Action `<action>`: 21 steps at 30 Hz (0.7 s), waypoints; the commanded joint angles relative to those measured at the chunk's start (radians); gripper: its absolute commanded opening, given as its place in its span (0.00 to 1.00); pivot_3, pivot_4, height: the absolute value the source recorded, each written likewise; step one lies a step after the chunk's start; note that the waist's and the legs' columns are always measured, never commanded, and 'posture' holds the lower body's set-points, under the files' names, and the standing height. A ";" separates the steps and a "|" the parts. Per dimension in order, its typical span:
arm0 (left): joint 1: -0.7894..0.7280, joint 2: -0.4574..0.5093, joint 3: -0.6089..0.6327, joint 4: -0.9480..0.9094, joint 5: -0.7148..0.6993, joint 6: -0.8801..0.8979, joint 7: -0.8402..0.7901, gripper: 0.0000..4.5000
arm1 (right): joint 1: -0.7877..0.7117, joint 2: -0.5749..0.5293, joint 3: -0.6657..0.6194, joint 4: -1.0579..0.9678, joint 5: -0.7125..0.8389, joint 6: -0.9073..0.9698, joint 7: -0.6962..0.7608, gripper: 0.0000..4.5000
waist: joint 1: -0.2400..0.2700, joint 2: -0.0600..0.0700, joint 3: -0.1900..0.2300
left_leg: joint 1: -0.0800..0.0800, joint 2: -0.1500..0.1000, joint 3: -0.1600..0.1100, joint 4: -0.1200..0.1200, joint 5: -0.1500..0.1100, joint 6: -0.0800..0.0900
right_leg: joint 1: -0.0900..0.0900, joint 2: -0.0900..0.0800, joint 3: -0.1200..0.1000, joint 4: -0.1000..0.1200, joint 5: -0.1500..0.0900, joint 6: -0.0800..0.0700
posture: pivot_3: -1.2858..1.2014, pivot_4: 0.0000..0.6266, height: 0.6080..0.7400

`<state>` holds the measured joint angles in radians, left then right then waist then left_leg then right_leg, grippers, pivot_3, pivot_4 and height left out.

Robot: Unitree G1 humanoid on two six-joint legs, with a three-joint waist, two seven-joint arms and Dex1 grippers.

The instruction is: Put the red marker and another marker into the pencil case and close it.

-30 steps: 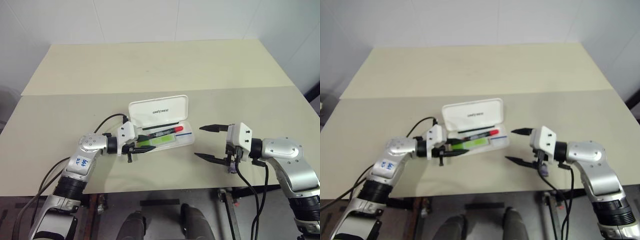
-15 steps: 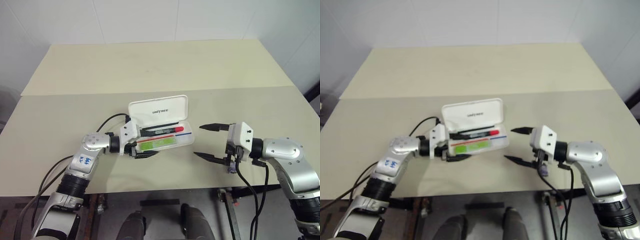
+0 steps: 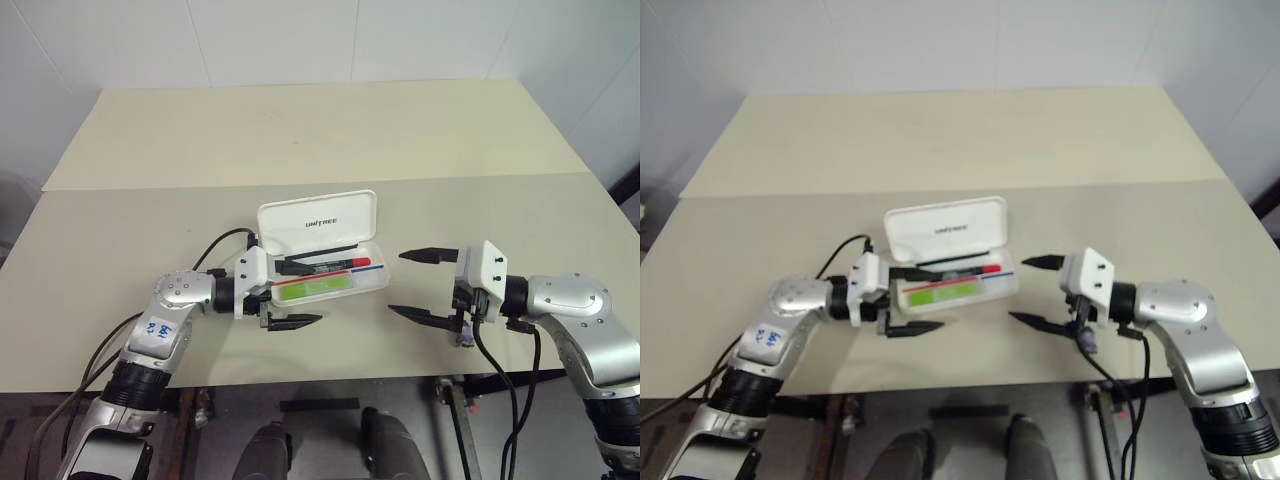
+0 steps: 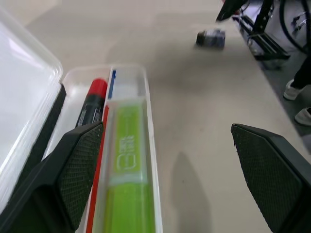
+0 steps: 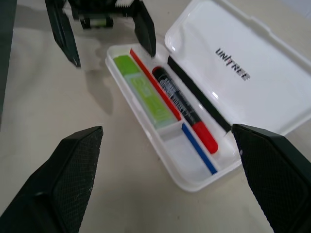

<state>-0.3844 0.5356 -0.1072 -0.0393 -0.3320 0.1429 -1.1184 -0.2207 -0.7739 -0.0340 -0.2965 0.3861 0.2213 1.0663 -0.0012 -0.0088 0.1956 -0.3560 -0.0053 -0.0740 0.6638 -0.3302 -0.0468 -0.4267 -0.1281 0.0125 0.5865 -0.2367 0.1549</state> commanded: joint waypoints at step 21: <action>0.038 0.036 0.046 -0.266 -0.162 0.128 0.018 1.00 | 0.551 0.204 -0.311 -0.365 -0.050 0.370 -0.549 1.00 | 0.014 -0.001 0.000 | 0.002 0.000 0.001 0.001 0.000 0.002 | 0.002 0.001 0.003 0.000 0.000 -0.003 | 0.52 0.24 1.00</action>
<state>-0.3251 0.5683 -0.0628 -0.2988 -0.4862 0.2764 -1.0954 0.3280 -0.5812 -0.3485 -0.6184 0.3427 0.5795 0.5667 0.0132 -0.0103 0.1958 -0.3545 -0.0053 -0.0732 0.6650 -0.3302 -0.0450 -0.4245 -0.1266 0.0157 0.5857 -0.2365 0.1515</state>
